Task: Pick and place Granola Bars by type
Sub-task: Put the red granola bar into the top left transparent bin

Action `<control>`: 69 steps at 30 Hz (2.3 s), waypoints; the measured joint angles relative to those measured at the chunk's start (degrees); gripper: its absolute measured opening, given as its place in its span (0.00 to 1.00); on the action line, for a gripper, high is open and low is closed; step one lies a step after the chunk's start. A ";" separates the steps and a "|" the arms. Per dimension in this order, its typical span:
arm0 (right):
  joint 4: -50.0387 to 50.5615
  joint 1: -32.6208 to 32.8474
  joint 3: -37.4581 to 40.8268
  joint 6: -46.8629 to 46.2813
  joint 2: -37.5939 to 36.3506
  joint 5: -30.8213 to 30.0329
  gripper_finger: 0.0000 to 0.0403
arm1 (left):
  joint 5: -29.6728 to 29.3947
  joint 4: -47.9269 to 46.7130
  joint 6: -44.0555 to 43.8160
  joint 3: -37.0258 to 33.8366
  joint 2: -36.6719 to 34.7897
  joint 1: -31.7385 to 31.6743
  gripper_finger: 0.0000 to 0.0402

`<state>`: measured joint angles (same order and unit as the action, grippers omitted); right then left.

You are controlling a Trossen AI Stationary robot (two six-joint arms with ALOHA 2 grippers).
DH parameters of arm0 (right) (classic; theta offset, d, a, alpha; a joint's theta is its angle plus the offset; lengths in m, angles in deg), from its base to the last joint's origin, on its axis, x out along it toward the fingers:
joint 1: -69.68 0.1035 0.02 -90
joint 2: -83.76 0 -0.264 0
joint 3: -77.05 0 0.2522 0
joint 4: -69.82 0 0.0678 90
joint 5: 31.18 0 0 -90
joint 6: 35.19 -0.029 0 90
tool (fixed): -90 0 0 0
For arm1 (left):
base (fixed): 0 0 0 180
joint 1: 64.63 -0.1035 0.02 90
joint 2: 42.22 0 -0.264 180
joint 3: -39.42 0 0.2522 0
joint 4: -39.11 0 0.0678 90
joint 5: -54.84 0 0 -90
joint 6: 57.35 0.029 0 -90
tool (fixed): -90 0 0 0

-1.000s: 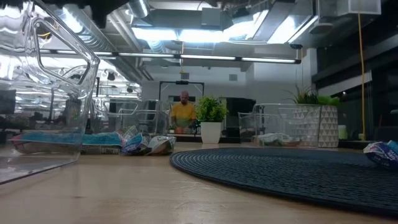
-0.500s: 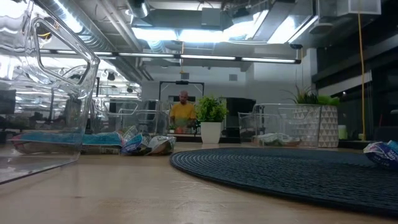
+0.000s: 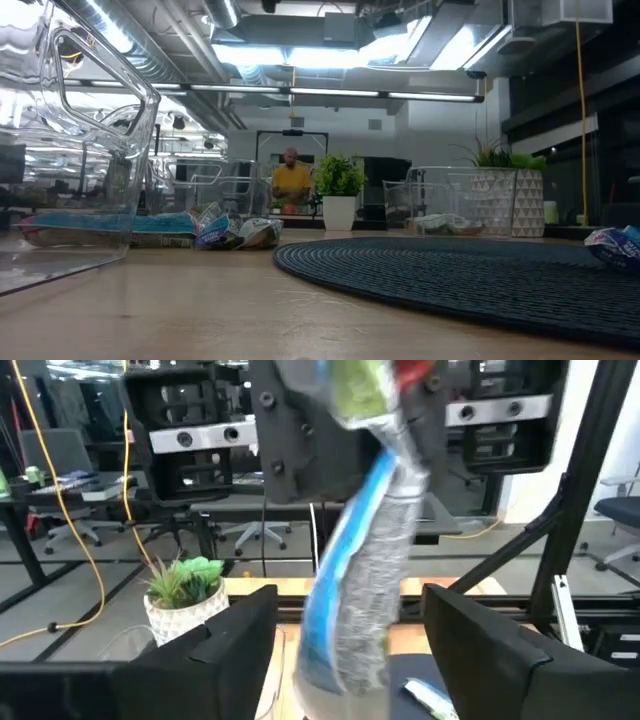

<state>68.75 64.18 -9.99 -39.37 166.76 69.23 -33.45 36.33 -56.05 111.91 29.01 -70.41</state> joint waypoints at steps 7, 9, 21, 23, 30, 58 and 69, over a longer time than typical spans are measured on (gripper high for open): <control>-0.56 0.00 0.00 0.00 -0.04 0.27 0.09 | 0.86 -0.49 0.00 2.20 1.98 0.00 0.36; -0.48 -0.02 0.00 0.00 -0.04 0.27 0.09 | 0.83 -0.52 0.00 2.20 1.98 0.00 0.26; -0.87 -0.02 0.00 3.49 -0.16 3.83 0.18 | -0.53 -0.61 0.03 2.20 1.30 0.00 0.08; -0.90 -0.02 0.00 3.48 -0.53 5.06 0.25 | -0.57 -0.78 0.51 2.20 0.55 0.00 0.08; 2.32 -0.02 0.00 5.71 -4.85 5.57 0.49 | -4.64 -4.91 3.33 2.20 -5.48 0.00 0.07; 29.91 -3.11 0.00 16.99 -12.44 -6.33 0.60 | -10.86 -35.11 2.33 2.20 -16.22 -19.50 0.07; 34.50 -4.52 0.00 19.87 -12.55 -6.35 0.60 | 0.30 -36.25 -5.69 2.20 -7.28 -31.91 0.09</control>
<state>103.25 59.66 -9.99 -19.50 154.21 62.88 -33.15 0.08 -61.73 114.11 21.73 -102.32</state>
